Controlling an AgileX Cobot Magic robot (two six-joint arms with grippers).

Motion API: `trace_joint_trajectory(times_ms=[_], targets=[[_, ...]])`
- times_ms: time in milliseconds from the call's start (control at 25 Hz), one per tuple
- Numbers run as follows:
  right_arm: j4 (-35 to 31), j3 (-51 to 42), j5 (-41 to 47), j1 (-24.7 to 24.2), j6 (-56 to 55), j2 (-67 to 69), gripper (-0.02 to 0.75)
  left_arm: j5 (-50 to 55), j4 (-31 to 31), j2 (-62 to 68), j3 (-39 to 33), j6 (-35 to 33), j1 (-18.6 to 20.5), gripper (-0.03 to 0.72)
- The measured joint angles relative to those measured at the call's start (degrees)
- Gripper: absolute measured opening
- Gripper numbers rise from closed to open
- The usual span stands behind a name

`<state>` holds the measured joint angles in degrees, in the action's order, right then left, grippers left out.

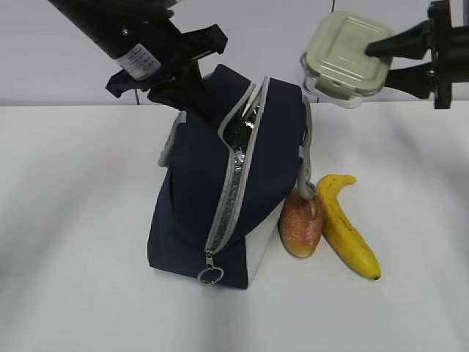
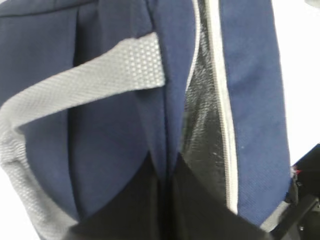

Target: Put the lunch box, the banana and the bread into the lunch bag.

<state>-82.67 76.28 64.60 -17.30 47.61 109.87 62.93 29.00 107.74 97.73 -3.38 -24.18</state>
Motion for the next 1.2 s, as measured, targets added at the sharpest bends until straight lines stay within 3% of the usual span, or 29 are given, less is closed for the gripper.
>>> trace_joint_trajectory(times_ms=[360, 560, 800, 1000, 1200], targets=[[0.0, 2.8, 1.9, 10.7, -6.0, -2.9, 0.361, -1.3, 1.8, 0.0, 0.0, -1.4, 0.0, 0.0], [10.7, 2.8, 2.4, 13.9, -9.2, -2.9, 0.361, -1.5, 1.9, 0.0, 0.0, -1.5, 0.0, 0.0], [23.0, 2.8, 2.9, 14.5, -14.7, -2.9, 0.361, -2.3, 2.2, 0.0, 0.0, -1.6, 0.0, 0.0], [26.3, 2.9, 2.8, 15.6, -17.2, -2.9, 0.361, -2.4, 2.4, 0.0, 0.0, -1.7, 0.0, 0.0], [27.0, 2.9, 2.3, 20.8, -18.0, -2.9, 0.361, -2.5, 2.2, 0.0, 0.0, -1.7, -0.1, 0.0]])
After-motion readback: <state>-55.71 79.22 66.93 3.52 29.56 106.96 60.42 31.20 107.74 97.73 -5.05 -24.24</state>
